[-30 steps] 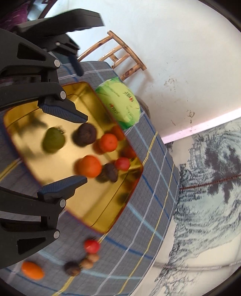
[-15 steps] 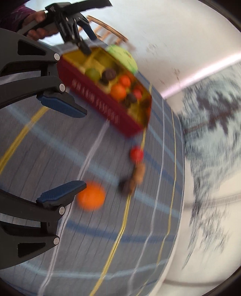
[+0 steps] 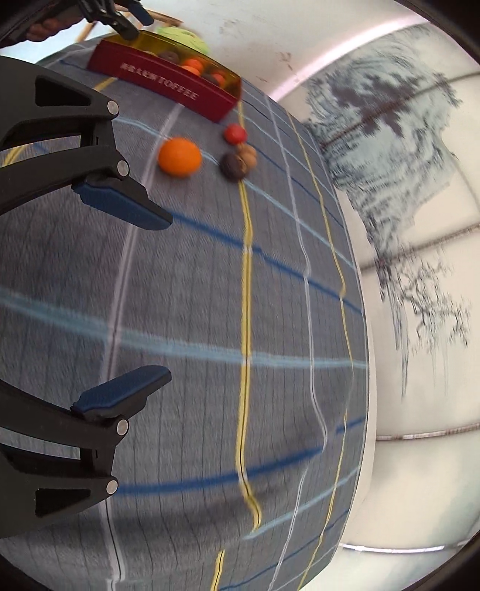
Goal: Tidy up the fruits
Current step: 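Withdraw both grippers from the tin toward the remaining fruits, then close the left gripper on the orange lying on the cloth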
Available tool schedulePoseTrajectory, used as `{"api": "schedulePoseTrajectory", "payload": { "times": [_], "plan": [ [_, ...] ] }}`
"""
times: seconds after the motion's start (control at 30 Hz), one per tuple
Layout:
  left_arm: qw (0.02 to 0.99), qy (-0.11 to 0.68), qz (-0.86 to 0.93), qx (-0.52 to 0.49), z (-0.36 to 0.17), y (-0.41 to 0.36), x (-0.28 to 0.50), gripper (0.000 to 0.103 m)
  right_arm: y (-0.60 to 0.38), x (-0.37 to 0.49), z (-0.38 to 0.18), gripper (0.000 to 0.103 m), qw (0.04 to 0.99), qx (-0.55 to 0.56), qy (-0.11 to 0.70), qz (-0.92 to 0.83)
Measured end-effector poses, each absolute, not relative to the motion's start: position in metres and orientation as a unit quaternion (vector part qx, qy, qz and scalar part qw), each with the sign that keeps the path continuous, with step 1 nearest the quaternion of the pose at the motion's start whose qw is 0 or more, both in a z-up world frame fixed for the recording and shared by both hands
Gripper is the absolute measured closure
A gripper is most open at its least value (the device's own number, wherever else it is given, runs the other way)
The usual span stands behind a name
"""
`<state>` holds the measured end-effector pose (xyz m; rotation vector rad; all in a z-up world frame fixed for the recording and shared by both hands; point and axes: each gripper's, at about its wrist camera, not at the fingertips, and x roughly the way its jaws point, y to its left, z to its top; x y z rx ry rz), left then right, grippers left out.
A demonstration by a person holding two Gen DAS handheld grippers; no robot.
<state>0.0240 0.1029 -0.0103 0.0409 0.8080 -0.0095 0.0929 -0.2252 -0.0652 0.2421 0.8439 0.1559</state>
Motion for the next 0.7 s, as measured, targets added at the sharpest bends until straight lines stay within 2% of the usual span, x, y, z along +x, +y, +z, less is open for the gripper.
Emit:
{"api": "schedulePoseTrajectory", "payload": {
  "times": [0.37,0.7],
  "plan": [
    [0.896,0.424,-0.128,-0.006,-0.027,0.018,0.090,0.002,-0.245,0.092,-0.084,0.018,0.897,0.166,0.398,0.091],
    [0.884,0.447,-0.132,-0.022,-0.050,-0.003,0.129,0.003,-0.234,0.092,-0.084,0.015,0.899,0.148,0.394,0.116]
  ]
}}
